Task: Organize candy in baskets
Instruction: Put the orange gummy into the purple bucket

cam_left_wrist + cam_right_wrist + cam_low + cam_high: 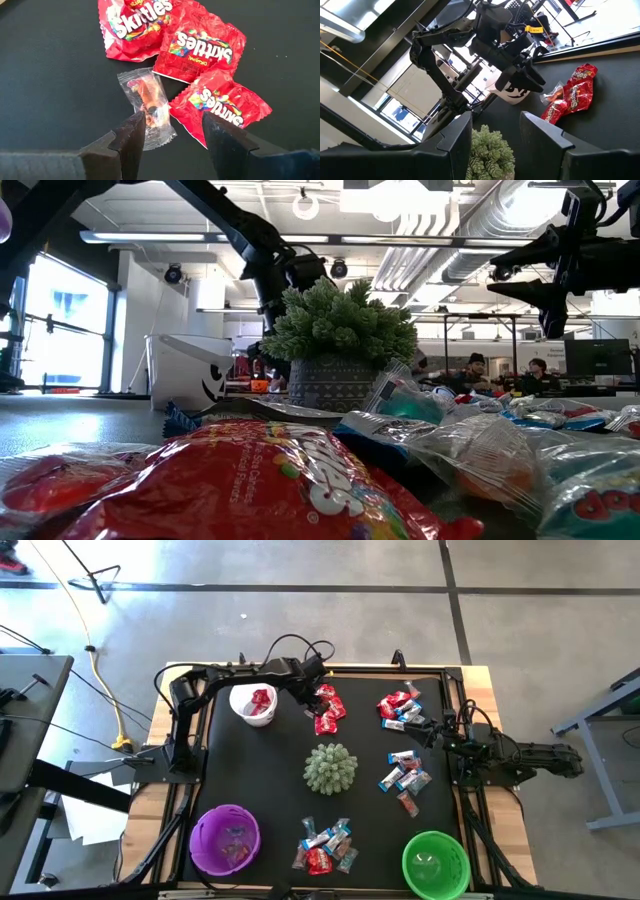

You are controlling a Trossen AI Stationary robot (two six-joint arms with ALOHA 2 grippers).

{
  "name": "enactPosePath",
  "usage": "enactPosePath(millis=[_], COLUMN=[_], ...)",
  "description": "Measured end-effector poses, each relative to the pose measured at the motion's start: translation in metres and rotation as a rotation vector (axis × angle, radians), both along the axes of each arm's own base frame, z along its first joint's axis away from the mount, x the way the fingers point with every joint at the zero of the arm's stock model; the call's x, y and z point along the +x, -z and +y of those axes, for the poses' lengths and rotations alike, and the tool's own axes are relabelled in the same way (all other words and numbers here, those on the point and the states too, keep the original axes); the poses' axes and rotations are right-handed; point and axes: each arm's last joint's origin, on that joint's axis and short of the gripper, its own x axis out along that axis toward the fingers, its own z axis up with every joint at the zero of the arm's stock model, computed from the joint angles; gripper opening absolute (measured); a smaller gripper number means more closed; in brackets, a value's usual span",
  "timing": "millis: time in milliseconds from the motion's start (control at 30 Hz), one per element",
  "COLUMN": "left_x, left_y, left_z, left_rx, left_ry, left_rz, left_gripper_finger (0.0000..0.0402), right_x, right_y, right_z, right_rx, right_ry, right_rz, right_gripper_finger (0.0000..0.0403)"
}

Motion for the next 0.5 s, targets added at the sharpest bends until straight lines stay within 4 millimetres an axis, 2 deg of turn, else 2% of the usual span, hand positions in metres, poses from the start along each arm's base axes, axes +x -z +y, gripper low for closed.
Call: enactPosePath(millis=[200,500], left_x=[0.000,-0.003], left_y=[0.000,-0.002], left_z=[0.002,0.015], left_rx=[0.012,0.045], left_ry=[-0.007,-0.070], left_rz=[-0.003,-0.027], left_gripper_finger=[0.0184,0.0184], right_x=[0.000,0.000], right_y=[0.000,0.000], right_z=[0.000,0.000], right_rx=[0.000,0.000], right_ry=[0.001,0.000], right_rz=[0.000,0.001], right_gripper_finger=[0.0162,0.0162])
